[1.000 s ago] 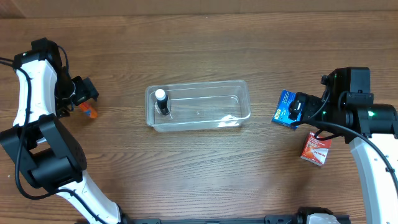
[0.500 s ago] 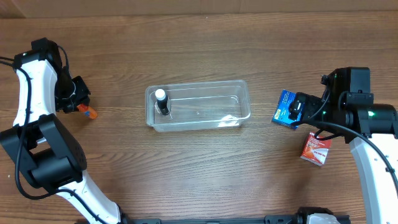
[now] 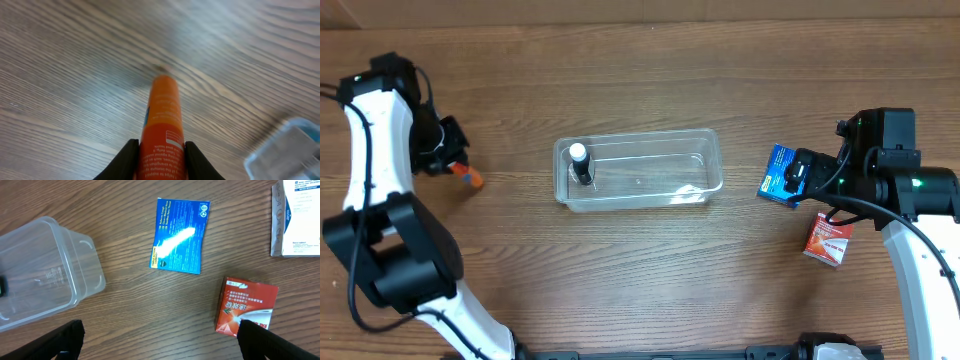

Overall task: Pack container
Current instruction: 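Carry the orange tube into the container beside the bottle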

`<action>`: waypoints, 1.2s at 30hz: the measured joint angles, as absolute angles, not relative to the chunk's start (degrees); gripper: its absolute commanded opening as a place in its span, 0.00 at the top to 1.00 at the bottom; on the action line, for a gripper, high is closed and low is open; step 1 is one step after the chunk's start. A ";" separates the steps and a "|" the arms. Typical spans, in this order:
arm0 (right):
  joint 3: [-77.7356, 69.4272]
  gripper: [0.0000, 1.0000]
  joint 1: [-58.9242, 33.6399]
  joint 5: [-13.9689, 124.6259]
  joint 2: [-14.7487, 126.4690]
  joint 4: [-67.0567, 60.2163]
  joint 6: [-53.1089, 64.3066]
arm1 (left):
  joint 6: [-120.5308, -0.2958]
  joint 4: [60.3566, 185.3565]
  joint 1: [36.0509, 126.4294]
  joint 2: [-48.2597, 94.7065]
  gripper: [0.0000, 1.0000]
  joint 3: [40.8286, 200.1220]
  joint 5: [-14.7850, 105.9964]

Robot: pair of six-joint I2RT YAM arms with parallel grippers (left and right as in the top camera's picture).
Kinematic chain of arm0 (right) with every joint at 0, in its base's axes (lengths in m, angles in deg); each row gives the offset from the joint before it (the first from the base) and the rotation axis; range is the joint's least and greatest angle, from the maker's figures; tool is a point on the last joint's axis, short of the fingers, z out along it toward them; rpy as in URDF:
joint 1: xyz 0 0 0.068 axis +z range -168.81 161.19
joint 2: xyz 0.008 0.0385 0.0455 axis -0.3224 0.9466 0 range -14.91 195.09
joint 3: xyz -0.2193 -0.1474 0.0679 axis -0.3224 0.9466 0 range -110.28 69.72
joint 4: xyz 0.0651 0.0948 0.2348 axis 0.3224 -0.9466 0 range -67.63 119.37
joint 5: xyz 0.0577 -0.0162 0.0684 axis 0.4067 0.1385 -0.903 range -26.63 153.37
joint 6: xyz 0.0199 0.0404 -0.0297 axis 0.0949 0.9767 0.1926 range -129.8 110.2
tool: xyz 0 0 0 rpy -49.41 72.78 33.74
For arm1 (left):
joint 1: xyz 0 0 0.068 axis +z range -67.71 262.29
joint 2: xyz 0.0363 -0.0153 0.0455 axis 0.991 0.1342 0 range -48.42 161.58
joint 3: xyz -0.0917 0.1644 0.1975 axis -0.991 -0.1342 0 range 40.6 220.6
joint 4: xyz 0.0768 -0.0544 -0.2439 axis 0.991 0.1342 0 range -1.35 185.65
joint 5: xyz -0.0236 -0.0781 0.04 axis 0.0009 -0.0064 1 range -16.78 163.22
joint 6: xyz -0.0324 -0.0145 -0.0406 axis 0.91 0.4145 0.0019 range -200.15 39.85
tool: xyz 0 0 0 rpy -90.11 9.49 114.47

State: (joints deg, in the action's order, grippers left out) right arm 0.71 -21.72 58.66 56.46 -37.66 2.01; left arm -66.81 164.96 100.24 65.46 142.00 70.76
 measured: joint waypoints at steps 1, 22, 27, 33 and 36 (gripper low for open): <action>0.71 0.00 -21.72 58.64 56.46 -37.66 2.01 | -66.83 165.12 98.98 63.54 0.94 142.00 70.74; 0.71 0.00 -21.72 58.62 56.46 -37.51 2.01 | -67.68 161.23 67.63 41.94 0.96 130.51 71.24; 0.71 0.00 -21.72 58.66 56.46 -37.53 2.01 | -67.68 154.84 67.63 42.77 0.96 121.39 70.11; 0.71 0.00 -21.72 58.66 56.46 -37.53 1.99 | -67.66 152.46 67.63 42.91 0.96 116.87 69.95; 0.71 0.00 -21.72 58.66 56.46 -37.59 2.01 | -67.55 152.05 67.63 44.02 0.96 116.80 69.98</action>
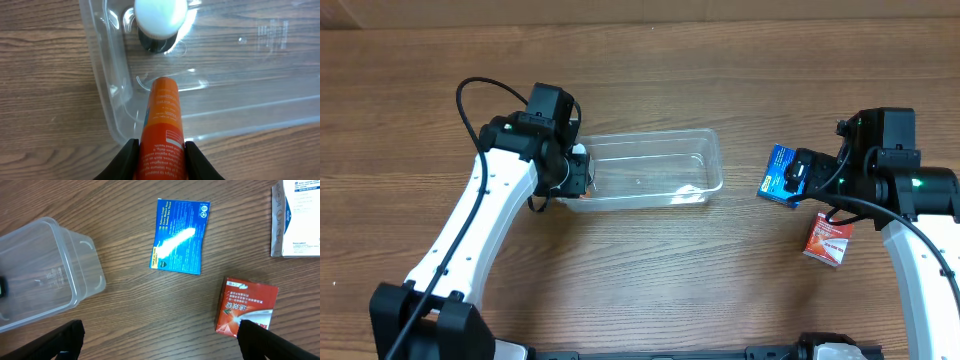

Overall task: Pack container
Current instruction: 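Carry the orange tube into the container beside the bottle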

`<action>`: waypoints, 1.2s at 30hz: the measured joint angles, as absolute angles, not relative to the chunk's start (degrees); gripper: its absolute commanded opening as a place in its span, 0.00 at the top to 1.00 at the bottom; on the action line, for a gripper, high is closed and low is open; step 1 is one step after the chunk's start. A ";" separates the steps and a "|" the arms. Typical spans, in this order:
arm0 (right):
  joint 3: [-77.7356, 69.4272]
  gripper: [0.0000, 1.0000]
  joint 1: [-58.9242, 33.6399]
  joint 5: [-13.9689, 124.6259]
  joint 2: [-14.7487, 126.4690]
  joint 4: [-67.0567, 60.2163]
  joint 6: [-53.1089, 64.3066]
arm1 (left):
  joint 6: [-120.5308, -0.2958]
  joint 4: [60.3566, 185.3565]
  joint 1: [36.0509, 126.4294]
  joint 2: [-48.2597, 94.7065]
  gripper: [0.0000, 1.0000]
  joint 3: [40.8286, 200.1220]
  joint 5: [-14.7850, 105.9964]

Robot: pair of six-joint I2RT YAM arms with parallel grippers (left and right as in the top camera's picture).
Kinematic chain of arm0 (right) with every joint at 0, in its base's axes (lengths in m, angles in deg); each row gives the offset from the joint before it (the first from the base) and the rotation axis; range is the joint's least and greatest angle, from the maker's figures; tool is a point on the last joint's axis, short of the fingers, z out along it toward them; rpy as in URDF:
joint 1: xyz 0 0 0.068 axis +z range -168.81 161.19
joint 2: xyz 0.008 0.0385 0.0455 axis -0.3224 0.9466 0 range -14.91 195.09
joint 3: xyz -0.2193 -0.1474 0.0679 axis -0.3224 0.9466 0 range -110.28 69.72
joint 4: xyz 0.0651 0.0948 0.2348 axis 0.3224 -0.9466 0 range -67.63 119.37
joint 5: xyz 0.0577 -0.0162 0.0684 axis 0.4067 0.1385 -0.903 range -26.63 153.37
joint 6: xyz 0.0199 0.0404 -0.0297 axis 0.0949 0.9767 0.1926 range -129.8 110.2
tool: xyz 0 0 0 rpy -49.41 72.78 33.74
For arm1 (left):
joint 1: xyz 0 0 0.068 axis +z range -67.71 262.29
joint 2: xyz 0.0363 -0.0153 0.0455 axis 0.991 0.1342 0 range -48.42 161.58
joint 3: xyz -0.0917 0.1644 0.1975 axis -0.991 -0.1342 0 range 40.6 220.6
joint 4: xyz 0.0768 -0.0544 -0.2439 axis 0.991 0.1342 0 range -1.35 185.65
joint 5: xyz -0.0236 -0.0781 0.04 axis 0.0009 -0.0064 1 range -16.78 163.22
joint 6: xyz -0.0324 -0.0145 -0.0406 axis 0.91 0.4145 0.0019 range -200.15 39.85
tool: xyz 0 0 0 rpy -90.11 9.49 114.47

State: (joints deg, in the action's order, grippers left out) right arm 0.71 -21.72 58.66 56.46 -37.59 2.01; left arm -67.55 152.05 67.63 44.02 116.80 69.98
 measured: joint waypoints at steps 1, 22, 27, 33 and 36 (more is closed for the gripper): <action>0.71 0.00 -21.72 58.66 56.46 -37.66 2.01 | -67.24 151.96 67.63 44.70 0.96 116.80 70.06; 0.71 0.00 -21.72 58.66 56.50 -37.77 1.99 | -66.57 150.71 67.63 50.49 0.95 118.75 72.42; 0.71 0.00 -21.72 58.64 56.50 -37.77 2.01 | -66.35 150.74 67.63 50.49 0.96 120.06 72.86; 0.71 0.00 -21.72 58.66 56.50 -37.77 1.99 | -65.50 151.70 67.63 51.10 0.96 120.39 73.06; 0.71 0.00 -21.72 58.66 56.50 -37.77 1.99 | -65.47 153.64 67.63 53.24 0.96 121.79 73.10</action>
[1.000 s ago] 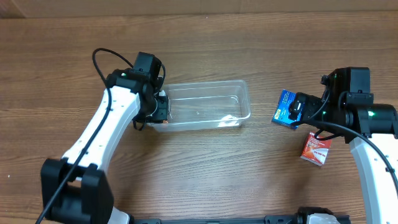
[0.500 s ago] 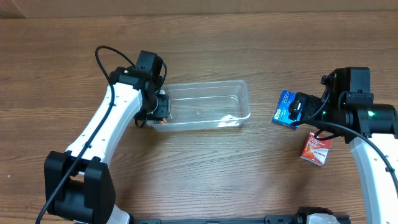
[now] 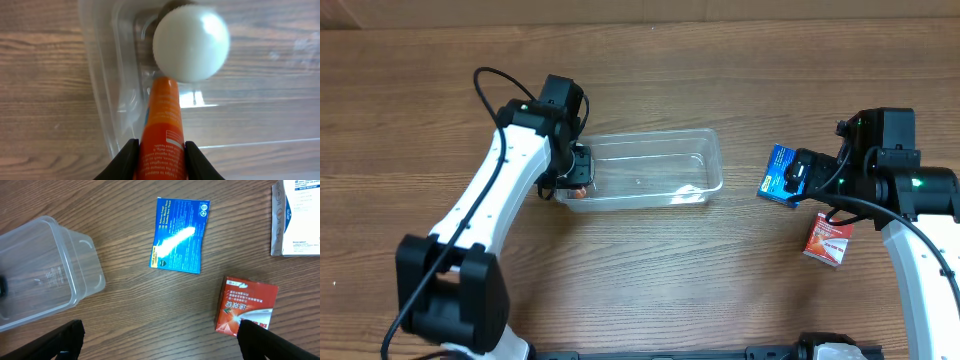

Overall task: Pack container
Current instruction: 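Carry the orange tube into the container beside the bottle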

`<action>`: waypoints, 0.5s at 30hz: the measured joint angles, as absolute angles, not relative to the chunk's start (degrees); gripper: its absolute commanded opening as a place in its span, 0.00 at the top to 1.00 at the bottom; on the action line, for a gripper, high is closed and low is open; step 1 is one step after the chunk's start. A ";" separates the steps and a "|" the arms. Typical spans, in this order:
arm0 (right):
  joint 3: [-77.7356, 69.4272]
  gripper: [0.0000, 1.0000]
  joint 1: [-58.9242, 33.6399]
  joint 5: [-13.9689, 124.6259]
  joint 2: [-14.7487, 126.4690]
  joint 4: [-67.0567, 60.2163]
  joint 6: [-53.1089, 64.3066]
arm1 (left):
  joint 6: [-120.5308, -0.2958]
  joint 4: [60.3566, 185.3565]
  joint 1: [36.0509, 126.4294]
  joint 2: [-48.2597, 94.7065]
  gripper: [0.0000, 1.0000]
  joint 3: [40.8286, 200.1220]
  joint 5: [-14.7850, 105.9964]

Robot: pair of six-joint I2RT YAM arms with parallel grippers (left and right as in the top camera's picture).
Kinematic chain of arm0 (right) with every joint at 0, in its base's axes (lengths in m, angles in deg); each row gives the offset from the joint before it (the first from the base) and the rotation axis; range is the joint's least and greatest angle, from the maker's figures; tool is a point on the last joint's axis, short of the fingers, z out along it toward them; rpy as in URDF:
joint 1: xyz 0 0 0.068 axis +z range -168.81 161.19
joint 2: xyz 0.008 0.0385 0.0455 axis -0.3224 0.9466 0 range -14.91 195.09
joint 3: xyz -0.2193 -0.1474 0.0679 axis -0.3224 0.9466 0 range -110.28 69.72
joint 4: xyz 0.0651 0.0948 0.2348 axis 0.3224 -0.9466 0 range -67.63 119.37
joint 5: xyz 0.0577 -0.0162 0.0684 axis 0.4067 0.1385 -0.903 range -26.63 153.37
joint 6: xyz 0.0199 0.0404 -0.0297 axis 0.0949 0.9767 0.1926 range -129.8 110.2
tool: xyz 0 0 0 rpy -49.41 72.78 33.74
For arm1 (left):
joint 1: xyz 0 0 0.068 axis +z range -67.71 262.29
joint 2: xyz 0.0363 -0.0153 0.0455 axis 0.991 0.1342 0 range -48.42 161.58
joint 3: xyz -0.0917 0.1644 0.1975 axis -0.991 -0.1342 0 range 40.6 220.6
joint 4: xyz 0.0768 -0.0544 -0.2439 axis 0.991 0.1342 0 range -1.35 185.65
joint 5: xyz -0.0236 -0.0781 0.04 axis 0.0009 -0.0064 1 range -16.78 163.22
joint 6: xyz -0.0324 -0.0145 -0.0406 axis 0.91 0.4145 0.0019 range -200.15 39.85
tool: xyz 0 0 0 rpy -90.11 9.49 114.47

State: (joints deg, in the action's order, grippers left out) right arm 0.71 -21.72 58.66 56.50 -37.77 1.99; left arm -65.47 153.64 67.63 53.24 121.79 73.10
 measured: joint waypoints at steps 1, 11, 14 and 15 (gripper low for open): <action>0.71 0.00 -21.72 58.64 56.50 -37.75 1.99 | -65.47 154.28 67.63 54.25 0.96 122.46 73.25; 0.71 0.00 -21.72 58.66 56.50 -37.77 2.01 | -65.41 156.59 67.50 58.45 0.39 125.41 74.24; 0.71 0.00 -21.72 58.68 56.50 -37.79 2.01 | -65.69 156.83 67.02 58.45 0.13 125.50 74.28; 0.71 0.00 -21.72 58.68 56.50 -37.75 1.99 | -65.78 156.88 66.98 58.45 0.08 125.52 74.30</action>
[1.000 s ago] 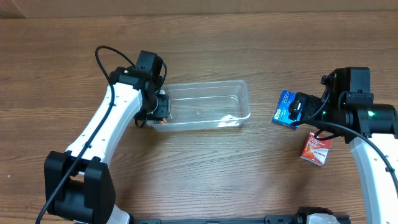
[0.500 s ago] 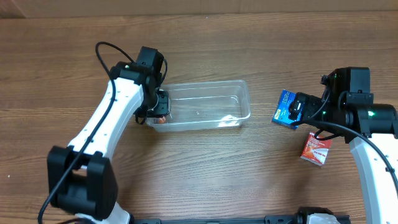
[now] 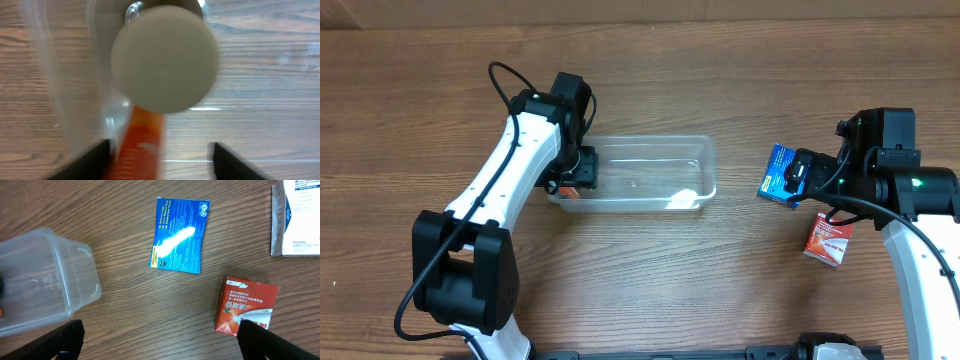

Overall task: Pack container
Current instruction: 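Carry the orange tube into the container beside the bottle, then open the left gripper and lift it away to the left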

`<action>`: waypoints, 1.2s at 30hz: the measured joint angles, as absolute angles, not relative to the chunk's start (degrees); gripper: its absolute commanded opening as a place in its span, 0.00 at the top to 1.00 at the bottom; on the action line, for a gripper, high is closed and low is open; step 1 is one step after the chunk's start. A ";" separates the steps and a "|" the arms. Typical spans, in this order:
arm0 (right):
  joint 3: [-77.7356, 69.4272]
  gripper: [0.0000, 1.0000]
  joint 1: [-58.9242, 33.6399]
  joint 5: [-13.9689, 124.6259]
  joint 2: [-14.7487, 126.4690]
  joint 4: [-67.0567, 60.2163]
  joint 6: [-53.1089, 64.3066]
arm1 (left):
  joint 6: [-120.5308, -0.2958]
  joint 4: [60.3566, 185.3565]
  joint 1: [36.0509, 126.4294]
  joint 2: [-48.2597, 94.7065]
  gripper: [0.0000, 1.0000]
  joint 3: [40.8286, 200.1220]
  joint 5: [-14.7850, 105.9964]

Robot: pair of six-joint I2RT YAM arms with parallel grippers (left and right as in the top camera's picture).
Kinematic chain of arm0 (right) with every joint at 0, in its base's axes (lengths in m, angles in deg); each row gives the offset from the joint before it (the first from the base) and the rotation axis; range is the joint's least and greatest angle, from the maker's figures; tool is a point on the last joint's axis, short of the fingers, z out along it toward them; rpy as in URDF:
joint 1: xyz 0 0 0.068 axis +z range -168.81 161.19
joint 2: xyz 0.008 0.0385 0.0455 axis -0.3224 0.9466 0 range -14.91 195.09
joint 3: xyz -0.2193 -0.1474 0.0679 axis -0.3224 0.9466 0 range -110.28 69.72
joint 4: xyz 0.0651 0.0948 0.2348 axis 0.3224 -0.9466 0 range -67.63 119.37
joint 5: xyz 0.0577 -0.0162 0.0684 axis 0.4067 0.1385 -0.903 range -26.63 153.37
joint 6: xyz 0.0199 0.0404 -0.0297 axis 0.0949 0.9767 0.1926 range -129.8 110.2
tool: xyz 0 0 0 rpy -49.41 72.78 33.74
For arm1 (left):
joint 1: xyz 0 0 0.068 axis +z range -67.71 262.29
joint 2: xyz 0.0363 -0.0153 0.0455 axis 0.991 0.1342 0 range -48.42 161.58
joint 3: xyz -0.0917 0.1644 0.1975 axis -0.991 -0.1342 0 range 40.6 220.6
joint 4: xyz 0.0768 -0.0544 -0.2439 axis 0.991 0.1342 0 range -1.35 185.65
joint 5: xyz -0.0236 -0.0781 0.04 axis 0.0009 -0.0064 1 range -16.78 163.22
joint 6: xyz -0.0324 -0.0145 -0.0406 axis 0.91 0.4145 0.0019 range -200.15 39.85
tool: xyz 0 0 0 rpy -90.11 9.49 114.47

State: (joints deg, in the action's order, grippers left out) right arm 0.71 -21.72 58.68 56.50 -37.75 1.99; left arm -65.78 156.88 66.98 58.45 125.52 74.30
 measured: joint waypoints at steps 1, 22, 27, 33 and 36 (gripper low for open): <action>0.71 0.00 -21.72 58.66 56.50 -37.75 2.01 | -65.50 157.01 66.91 58.45 0.00 125.52 74.33; 0.71 0.00 -21.72 58.66 56.50 -37.79 2.01 | -65.56 165.18 67.09 58.47 0.00 142.79 74.68; 0.71 0.00 -21.70 58.66 56.50 -37.97 2.01 | -65.58 166.25 68.66 58.07 0.00 148.91 74.81; 0.71 0.00 -21.72 58.64 56.61 -39.25 1.99 | -65.60 168.85 71.63 53.05 0.00 152.80 76.82; 0.36 0.00 -21.72 58.66 58.21 -39.63 2.17 | -65.63 169.25 73.58 49.00 0.00 153.30 77.23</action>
